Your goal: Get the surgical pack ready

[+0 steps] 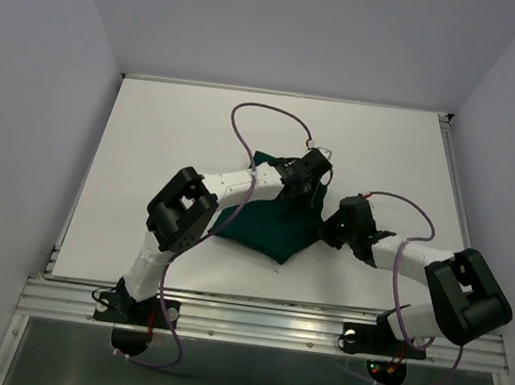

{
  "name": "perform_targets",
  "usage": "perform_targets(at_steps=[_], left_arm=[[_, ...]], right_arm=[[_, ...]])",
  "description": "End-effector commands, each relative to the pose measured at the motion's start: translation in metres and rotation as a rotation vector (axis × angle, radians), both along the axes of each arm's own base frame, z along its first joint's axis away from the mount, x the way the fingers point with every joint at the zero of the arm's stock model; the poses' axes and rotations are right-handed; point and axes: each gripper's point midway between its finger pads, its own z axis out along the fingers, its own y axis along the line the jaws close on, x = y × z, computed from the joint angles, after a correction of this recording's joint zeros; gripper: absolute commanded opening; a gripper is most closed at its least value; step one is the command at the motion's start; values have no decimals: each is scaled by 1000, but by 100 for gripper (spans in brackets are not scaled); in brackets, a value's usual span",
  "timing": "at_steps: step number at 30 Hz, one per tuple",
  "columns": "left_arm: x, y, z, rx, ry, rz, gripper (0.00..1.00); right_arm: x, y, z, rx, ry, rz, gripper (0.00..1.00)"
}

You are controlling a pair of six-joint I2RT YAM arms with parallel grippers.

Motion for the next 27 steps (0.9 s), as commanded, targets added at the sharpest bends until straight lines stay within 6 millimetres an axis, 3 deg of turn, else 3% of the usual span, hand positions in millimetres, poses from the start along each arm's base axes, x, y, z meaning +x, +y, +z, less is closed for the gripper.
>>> perform_targets(at_steps=[1, 9, 18, 27], left_arm=[[11, 4, 59, -118, -69, 15, 0], [24, 18, 74, -162, -60, 28, 0], [40, 33, 105, -214, -97, 64, 0], [48, 47, 121, -262, -85, 47, 0]], right_arm=[[18, 32, 8, 109, -48, 67, 1], [34, 73, 8, 148, -57, 163, 3], [54, 132, 35, 326, -159, 299, 5], [54, 117, 35, 263, -184, 252, 9]])
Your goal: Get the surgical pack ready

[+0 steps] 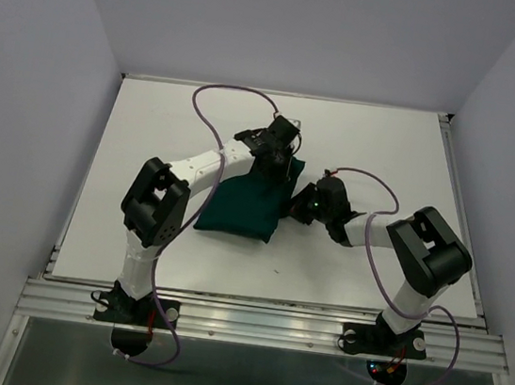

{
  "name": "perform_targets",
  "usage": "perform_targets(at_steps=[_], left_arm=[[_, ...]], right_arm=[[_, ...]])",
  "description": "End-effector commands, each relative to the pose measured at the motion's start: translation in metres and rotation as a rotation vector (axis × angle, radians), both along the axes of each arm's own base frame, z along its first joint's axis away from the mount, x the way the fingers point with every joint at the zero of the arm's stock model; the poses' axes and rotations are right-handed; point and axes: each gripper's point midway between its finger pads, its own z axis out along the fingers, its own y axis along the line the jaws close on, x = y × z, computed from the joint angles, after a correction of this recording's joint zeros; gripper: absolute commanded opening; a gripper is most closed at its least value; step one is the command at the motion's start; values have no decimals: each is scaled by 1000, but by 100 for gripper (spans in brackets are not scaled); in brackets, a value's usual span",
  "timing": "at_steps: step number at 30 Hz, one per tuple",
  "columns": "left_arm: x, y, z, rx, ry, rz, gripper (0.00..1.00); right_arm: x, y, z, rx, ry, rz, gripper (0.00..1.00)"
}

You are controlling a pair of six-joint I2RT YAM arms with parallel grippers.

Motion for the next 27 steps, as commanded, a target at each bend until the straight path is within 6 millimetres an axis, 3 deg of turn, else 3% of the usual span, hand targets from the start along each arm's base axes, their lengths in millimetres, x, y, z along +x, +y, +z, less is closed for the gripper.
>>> perform_targets(at_steps=[1, 8, 15, 19, 20, 23, 27], left_arm=[[10, -13, 83, -183, -135, -48, 0], [12, -5, 81, -201, -133, -49, 0], [10, -3, 82, -206, -135, -51, 0], [10, -2, 86, -218, -141, -52, 0], [9, -3, 85, -218, -139, -52, 0], [9, -2, 86, -224, -140, -48, 0], [7, 0, 89, -232, -145, -39, 0]], right_arm=[[5, 1, 22, 13, -83, -19, 9], [10, -20, 20, -67, -68, -115, 9], [13, -20, 18, -89, -55, -121, 9], [14, -6, 0, -94, -12, -80, 7], [17, 10, 7, -76, -26, -51, 7], [23, 30, 8, -63, -31, -21, 7], [21, 47, 10, -8, -28, -2, 7]])
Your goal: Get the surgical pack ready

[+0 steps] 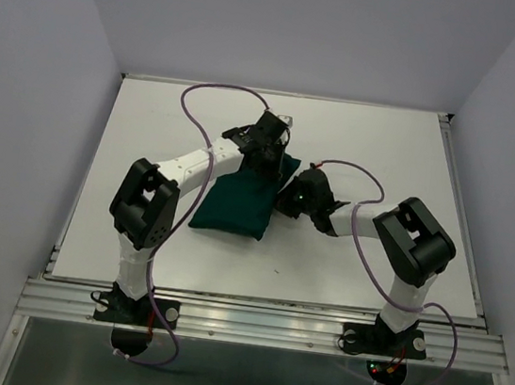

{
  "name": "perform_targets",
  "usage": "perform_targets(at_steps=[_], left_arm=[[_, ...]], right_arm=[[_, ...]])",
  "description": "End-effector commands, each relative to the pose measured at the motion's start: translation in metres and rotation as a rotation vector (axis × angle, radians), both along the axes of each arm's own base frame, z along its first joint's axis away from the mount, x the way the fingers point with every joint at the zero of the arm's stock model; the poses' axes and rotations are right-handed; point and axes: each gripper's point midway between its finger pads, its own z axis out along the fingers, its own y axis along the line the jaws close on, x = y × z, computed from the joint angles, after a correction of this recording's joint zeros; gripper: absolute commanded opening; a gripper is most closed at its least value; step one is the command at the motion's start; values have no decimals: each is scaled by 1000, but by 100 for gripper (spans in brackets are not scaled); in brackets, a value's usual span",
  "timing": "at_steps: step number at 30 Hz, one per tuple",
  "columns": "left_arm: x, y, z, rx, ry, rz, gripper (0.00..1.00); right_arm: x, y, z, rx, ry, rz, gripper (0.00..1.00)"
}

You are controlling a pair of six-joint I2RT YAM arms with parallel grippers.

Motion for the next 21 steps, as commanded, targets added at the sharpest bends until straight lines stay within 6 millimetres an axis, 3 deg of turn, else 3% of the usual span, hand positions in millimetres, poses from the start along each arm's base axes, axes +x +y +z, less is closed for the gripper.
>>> perform_targets(at_steps=[1, 3, 6, 12, 19, 21], left_arm=[[5, -14, 77, -164, -150, -20, 0], [7, -13, 79, -164, -156, -17, 0], [8, -11, 82, -163, -163, -14, 0], [12, -7, 91, -169, -180, -6, 0], [11, -8, 91, -181, -173, -15, 0], [10, -10, 87, -193, -163, -17, 0]], right_arm=[[-1, 22, 12, 77, -27, 33, 7], [-1, 26, 25, 136, -73, 42, 7], [-8, 17, 25, 143, -89, 26, 8], [-20, 2, 7, 118, -53, -9, 8], [-20, 20, 10, 177, -56, 58, 8], [-20, 36, 18, 223, -69, 110, 8]])
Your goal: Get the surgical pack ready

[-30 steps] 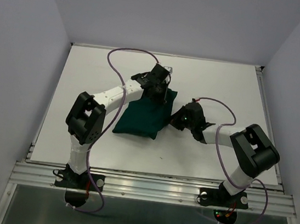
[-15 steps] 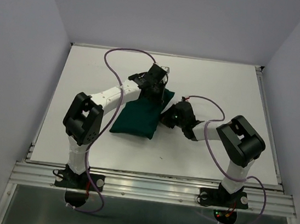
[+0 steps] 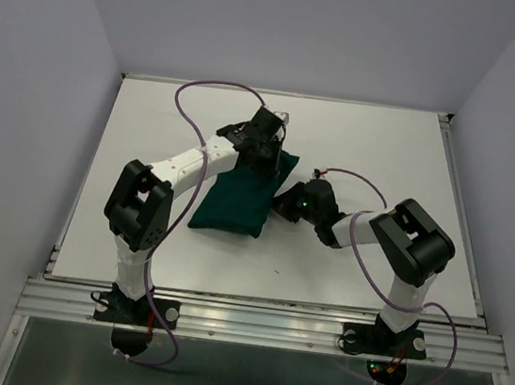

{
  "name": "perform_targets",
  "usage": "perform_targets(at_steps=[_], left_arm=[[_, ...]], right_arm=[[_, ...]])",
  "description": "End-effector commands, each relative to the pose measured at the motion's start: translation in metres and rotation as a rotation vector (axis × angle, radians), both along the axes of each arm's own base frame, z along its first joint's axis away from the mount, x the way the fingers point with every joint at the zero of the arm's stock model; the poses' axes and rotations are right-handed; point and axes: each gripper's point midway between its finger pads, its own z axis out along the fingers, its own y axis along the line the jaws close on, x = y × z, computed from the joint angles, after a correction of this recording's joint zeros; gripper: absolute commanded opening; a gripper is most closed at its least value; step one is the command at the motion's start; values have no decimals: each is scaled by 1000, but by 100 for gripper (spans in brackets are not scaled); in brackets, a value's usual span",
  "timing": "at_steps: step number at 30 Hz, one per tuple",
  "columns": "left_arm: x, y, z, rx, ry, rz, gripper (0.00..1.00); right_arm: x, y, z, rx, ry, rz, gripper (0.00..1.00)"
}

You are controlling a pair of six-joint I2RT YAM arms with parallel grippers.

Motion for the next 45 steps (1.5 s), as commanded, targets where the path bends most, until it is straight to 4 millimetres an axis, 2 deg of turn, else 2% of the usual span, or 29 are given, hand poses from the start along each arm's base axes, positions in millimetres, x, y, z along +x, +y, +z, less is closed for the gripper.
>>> perform_targets(at_steps=[1, 4, 7, 10, 13, 21, 23, 25, 27, 28, 29, 30, 31, 32, 33, 34, 36, 37, 38, 39, 41, 42, 43, 45], left_arm=[[9, -23, 76, -198, -157, -33, 0], [10, -24, 78, -207, -158, -25, 0], [11, -23, 78, -204, -167, -21, 0], [10, -21, 70, -189, -152, -22, 0], [9, -22, 65, -193, -148, -21, 0], [9, -23, 31, -176, -112, -7, 0], [8, -25, 22, -168, -103, -8, 0], [8, -28, 12, -167, -87, -4, 0], [10, -32, 9, -171, -83, 2, 0], [10, -35, 2, -163, -73, 1, 0], [11, -36, 1, -163, -71, 3, 0], [12, -40, -2, -158, -72, 3, 0], [13, -41, -3, -155, -71, 2, 0], [14, -42, -4, -154, -70, 7, 0], [14, -43, -5, -152, -71, 6, 0], [16, -46, -7, -144, -76, 11, 0], [21, -49, -6, -138, -87, 19, 0], [21, -54, -13, -132, -76, 23, 0], [27, -57, -9, -136, -87, 39, 0], [30, -60, -20, -124, -74, 51, 0], [33, -66, -24, -109, -67, 70, 0], [43, -68, -18, -99, -99, 102, 0], [46, -68, -29, -75, -89, 116, 0], [55, -72, -32, -60, -94, 152, 0]], right_arm=[[-5, 38, 16, 96, -41, 118, 8], [-6, 53, 18, 110, -43, 147, 8], [-6, 56, 17, 124, -55, 161, 7], [-6, 52, 12, 89, -65, 157, 8], [-8, 43, -6, 14, -37, 144, 9], [-18, 25, -34, -74, 23, 119, 10], [-18, 12, -41, -116, 41, 97, 10], [-15, -9, -43, -156, 40, 46, 11], [-14, -28, -45, -190, 40, -5, 20], [-13, -37, -34, -189, 20, -28, 24], [-23, -54, -45, -231, 50, -40, 29], [-21, -69, -45, -258, 48, -81, 46], [-21, -77, -32, -272, 10, -99, 55], [-33, -96, -42, -327, 50, -122, 62], [-30, -111, -40, -367, 43, -173, 68], [-34, -120, -38, -393, 43, -193, 68], [-39, -145, -25, -452, 34, -266, 69], [-40, -151, -19, -463, 25, -285, 69], [-39, -164, -4, -474, -1, -334, 69], [-39, -168, 4, -474, -19, -351, 69], [-42, -179, 16, -485, -37, -381, 70], [-39, -183, 37, -463, -86, -414, 71], [-42, -188, 43, -477, -89, -423, 70], [-43, -201, 63, -490, -119, -468, 71]])
